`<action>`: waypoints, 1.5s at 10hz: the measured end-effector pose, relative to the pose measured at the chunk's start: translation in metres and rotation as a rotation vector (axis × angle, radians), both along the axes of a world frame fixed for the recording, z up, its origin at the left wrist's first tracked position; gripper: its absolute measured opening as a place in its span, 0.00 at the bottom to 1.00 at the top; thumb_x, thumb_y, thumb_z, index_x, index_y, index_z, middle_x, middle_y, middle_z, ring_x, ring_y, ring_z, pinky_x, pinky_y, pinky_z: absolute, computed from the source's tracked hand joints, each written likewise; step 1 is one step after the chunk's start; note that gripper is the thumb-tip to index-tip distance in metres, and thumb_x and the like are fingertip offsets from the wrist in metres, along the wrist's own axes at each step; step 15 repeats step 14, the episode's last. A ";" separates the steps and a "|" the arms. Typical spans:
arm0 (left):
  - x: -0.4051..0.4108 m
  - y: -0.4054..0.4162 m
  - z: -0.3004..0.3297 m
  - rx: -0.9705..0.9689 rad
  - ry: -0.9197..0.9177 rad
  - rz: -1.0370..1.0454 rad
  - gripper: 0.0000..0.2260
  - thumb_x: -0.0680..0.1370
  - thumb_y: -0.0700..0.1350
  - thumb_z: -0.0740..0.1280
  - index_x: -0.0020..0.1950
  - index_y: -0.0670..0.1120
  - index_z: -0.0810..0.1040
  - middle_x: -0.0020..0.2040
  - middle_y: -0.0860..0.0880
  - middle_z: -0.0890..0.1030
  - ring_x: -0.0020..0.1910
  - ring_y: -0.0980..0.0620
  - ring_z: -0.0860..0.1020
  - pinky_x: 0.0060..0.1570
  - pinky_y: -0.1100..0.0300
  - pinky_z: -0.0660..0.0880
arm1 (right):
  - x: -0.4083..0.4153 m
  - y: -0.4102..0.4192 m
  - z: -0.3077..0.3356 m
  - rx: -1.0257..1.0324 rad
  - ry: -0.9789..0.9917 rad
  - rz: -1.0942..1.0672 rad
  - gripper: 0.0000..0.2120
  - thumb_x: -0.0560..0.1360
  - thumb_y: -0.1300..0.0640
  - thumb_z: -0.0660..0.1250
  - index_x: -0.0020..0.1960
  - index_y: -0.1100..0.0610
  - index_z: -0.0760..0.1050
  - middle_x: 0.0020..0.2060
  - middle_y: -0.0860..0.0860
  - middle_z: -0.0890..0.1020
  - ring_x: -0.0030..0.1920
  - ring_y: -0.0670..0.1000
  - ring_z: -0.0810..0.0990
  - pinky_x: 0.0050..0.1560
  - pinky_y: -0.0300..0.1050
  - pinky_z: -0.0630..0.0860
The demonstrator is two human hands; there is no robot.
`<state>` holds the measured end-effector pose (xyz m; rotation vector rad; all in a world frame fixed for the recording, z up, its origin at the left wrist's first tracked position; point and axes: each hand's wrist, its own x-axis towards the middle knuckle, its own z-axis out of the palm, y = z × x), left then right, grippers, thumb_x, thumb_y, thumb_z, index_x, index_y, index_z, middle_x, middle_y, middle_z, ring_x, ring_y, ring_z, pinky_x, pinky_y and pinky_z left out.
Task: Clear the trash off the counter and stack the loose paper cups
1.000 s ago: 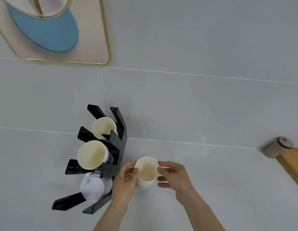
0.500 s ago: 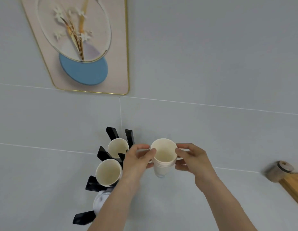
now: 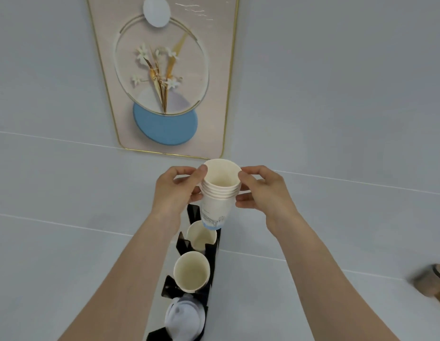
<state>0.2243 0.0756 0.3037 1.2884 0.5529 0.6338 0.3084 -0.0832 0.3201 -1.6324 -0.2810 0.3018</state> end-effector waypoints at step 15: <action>0.011 0.083 -0.151 0.265 0.714 -0.107 0.26 0.71 0.61 0.72 0.64 0.53 0.72 0.58 0.52 0.82 0.57 0.46 0.78 0.61 0.50 0.74 | -0.006 0.041 -0.138 -0.751 0.142 -0.118 0.34 0.75 0.33 0.66 0.75 0.49 0.71 0.74 0.49 0.74 0.74 0.54 0.72 0.71 0.51 0.70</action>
